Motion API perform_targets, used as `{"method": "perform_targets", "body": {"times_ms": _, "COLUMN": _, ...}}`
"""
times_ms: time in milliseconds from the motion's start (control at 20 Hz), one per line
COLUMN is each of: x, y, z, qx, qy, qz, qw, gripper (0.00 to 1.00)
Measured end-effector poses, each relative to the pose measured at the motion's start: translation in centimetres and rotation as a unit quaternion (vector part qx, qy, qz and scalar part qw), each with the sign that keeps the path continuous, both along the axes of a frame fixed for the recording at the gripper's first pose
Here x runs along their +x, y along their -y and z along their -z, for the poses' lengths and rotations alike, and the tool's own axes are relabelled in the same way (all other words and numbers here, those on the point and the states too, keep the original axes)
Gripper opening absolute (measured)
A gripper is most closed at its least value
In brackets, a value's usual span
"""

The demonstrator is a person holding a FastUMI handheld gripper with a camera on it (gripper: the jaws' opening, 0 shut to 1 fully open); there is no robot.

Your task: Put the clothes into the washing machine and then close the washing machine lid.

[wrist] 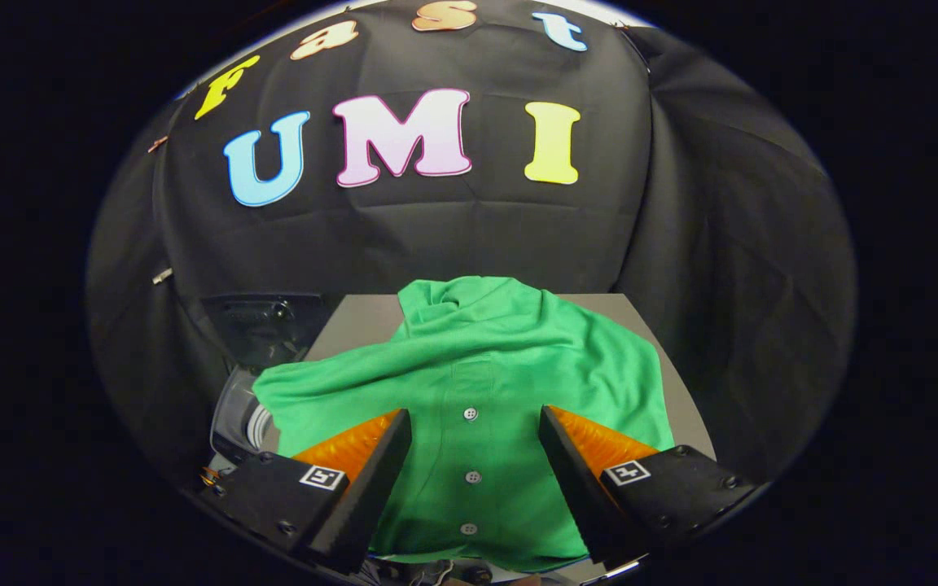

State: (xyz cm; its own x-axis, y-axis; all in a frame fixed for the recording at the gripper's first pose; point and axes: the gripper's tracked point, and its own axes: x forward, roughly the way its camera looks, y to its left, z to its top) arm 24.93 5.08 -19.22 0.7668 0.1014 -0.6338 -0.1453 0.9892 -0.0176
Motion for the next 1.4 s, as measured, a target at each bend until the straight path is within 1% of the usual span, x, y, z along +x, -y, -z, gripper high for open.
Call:
{"method": "perform_targets", "body": {"times_ms": 100, "x": -0.4, "y": 0.0, "z": 2.2, "qx": -0.013, "qy": -0.033, "qz": -0.006, "qw": 0.999, "gripper": 0.99}}
{"method": "perform_targets", "body": {"times_ms": 150, "x": -0.2, "y": 0.0, "z": 2.1, "qx": -0.017, "qy": -0.018, "qz": -0.014, "qw": 1.000, "gripper": 1.00}}
{"method": "perform_targets", "body": {"times_ms": 300, "x": 0.0, "y": 0.3, "z": 2.1, "qx": -0.022, "qy": -0.021, "qz": 0.002, "qw": 1.000, "gripper": 1.00}}
{"method": "perform_targets", "body": {"times_ms": 350, "x": 0.3, "y": 0.3, "z": 2.3, "qx": -0.023, "qy": -0.019, "qz": 0.003, "qw": 1.000, "gripper": 0.95}}
{"method": "perform_targets", "body": {"times_ms": 400, "x": 0.3, "y": 0.1, "z": 2.2, "qx": -0.022, "qy": -0.014, "qz": -0.001, "qw": 1.000, "gripper": 0.86}}
{"method": "perform_targets", "body": {"times_ms": 500, "x": 0.7, "y": 0.1, "z": 2.2, "qx": -0.024, "qy": -0.002, "qz": -0.014, "qw": 1.000, "gripper": 0.53}}
{"method": "perform_targets", "body": {"times_ms": 600, "x": 1.1, "y": 0.2, "z": 2.2, "qx": -0.004, "qy": -0.010, "qz": -0.002, "qw": 1.000, "gripper": 0.20}}
{"method": "perform_targets", "body": {"times_ms": 650, "x": 0.9, "y": 0.3, "z": 1.6, "qx": 0.010, "qy": -0.019, "qz": 0.000, "qw": 1.000, "gripper": 0.20}}
{"method": "perform_targets", "body": {"times_ms": 700, "x": 1.1, "y": 0.3, "z": 1.8, "qx": 0.026, "qy": -0.023, "qz": 0.007, "qw": 0.999, "gripper": 0.10}}
{"method": "perform_targets", "body": {"times_ms": 900, "x": 0.8, "y": 0.2, "z": -1.4, "qx": 0.071, "qy": -0.021, "qz": 0.020, "qw": 0.997, "gripper": 0.09}}
{"method": "perform_targets", "body": {"times_ms": 1150, "x": 0.1, "y": -1.4, "z": -6.8, "qx": 0.096, "qy": 0.009, "qz": 0.005, "qw": 0.995, "gripper": 0.09}}
{"method": "perform_targets", "body": {"times_ms": 1400, "x": -0.5, "y": -4.1, "z": -11.7, "qx": 0.100, "qy": 0.036, "qz": -0.010, "qw": 0.994, "gripper": 0.09}}
